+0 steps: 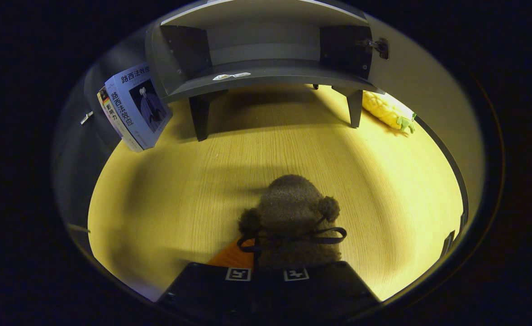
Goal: Open the shoe cabinet door, grab the shoes and put them into the shoe cabinet, then close the shoe cabinet door.
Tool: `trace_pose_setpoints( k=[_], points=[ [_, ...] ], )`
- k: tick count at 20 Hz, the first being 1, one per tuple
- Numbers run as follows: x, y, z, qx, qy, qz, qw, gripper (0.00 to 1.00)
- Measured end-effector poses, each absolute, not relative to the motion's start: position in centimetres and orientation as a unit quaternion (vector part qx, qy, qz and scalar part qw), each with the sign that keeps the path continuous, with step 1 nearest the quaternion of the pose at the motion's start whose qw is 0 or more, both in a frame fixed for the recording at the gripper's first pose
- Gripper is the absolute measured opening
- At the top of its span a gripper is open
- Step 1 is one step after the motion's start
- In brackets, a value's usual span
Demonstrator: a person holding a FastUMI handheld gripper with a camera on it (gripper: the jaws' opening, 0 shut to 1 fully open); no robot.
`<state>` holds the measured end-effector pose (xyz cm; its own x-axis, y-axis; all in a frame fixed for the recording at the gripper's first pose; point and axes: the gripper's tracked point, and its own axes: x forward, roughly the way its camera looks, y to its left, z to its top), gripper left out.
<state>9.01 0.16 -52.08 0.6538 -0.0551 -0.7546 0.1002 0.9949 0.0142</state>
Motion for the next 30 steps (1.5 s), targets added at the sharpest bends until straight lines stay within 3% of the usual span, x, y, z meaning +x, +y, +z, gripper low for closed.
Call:
trace_pose_setpoints(
  k=[4,17,30],
  points=[
    [9.0,-0.6,-51.2,0.022,0.418,-0.051,0.907,0.05],
    [10.2,-2.9,-33.2,0.019,0.313,-0.067,0.947,0.05],
    [17.9,-3.5,-16.6,-0.001,0.197,-0.067,0.978,0.05]
  ],
)
